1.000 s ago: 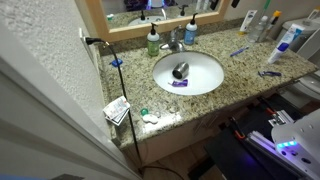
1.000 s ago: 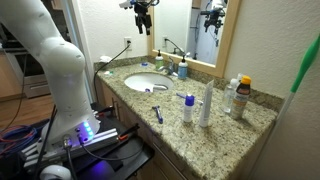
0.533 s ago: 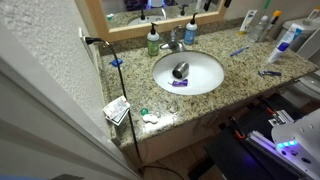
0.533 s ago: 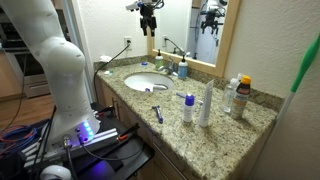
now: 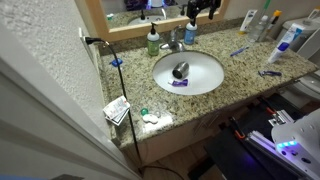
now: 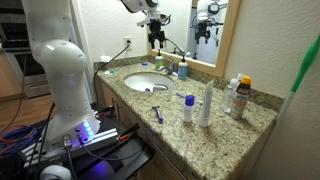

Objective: Push the faucet handle down

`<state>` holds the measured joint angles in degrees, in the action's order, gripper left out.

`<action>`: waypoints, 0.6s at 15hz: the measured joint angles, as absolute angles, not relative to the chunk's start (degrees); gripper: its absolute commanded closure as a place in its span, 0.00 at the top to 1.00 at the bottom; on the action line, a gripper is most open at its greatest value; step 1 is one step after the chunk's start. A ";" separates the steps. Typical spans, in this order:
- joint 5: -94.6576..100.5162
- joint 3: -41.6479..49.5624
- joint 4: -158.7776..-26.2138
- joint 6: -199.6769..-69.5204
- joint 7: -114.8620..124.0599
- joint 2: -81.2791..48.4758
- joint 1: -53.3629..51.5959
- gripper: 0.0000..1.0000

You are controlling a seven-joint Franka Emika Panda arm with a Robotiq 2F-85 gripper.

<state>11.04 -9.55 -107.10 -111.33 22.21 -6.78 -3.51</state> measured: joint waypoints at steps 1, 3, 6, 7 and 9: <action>11.04 -9.29 -105.53 -111.31 22.22 -8.27 -3.53 1.00; 11.04 -9.15 -104.24 -111.25 22.23 -9.30 -3.56 1.00; 10.74 -8.17 -104.17 -110.93 21.97 -9.74 -4.57 1.00; 10.71 -7.87 -103.94 -111.29 21.95 -10.51 -4.81 1.00; 10.70 -7.00 -102.01 -113.33 22.44 -13.63 -5.10 1.00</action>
<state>10.70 -7.00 -102.01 -113.33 22.44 -13.63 -5.10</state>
